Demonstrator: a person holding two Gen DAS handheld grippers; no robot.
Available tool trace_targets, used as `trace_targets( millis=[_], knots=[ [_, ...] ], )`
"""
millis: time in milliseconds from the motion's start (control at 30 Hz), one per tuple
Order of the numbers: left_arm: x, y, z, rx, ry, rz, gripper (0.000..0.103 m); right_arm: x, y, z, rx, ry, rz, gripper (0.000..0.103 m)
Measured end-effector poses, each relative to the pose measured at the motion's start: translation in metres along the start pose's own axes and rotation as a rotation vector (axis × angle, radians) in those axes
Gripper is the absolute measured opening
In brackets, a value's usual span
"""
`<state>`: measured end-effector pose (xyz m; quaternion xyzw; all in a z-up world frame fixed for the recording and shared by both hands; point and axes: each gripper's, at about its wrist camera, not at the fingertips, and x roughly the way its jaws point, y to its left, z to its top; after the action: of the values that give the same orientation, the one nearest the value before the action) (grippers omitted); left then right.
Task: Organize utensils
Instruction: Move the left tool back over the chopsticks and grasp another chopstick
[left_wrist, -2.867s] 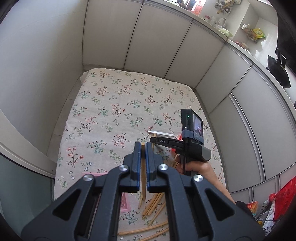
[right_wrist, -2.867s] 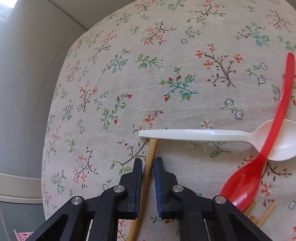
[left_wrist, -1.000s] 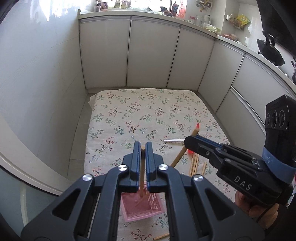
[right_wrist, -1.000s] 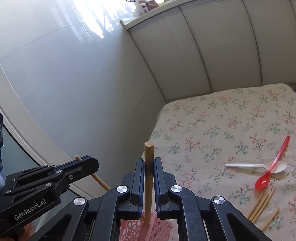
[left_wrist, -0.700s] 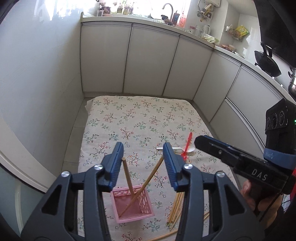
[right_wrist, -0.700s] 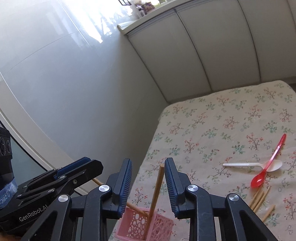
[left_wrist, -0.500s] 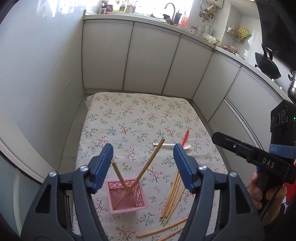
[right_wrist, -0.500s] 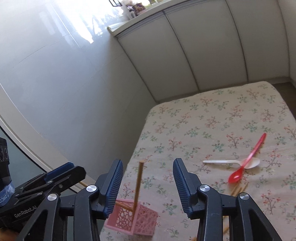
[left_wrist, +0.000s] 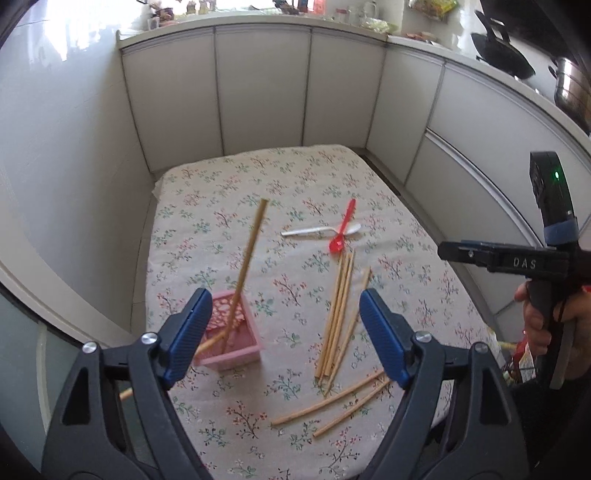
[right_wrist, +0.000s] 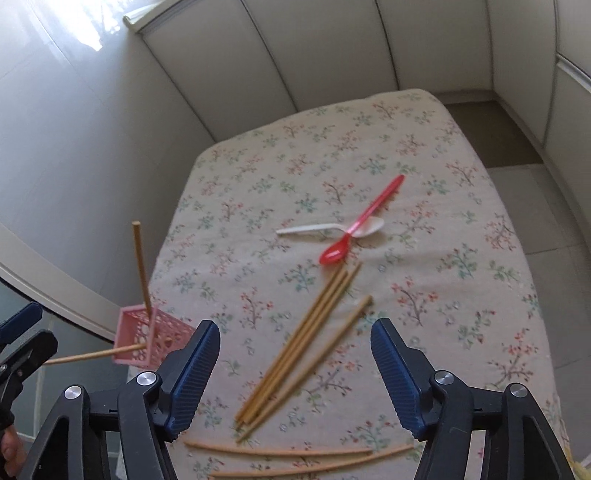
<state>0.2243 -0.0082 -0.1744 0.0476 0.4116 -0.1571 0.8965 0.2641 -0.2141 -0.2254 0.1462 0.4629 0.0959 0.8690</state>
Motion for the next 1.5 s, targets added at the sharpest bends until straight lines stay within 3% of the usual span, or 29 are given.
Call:
trace_targets(
  millis=[367,533,867,1167,1267,1500],
  knots=[
    [0.081,-0.070,-0.053,0.217,0.263,-0.056,0.082,0.017,-0.058,-0.039,0.145,0.153,-0.125,0.075],
    [0.112,-0.087,-0.071,0.281,0.339,-0.115,0.079,0.032,-0.071,-0.056,0.163,0.217,-0.156,0.077],
    [0.160,-0.116,-0.099,0.384,0.499,-0.282,0.035,0.073,-0.089,-0.086,0.167,0.394,-0.192,0.077],
    [0.174,-0.141,-0.098,0.384,0.488,-0.294,0.030,0.086,-0.111,-0.097,0.251,0.450,-0.176,0.077],
    [0.178,-0.148,-0.095,0.369,0.472,-0.263,0.015,0.084,-0.117,-0.096,0.277,0.441,-0.185,0.077],
    [0.192,-0.114,-0.074,0.133,0.506,-0.223,0.007,0.093,-0.115,-0.101,0.288,0.465,-0.185,0.077]
  ],
)
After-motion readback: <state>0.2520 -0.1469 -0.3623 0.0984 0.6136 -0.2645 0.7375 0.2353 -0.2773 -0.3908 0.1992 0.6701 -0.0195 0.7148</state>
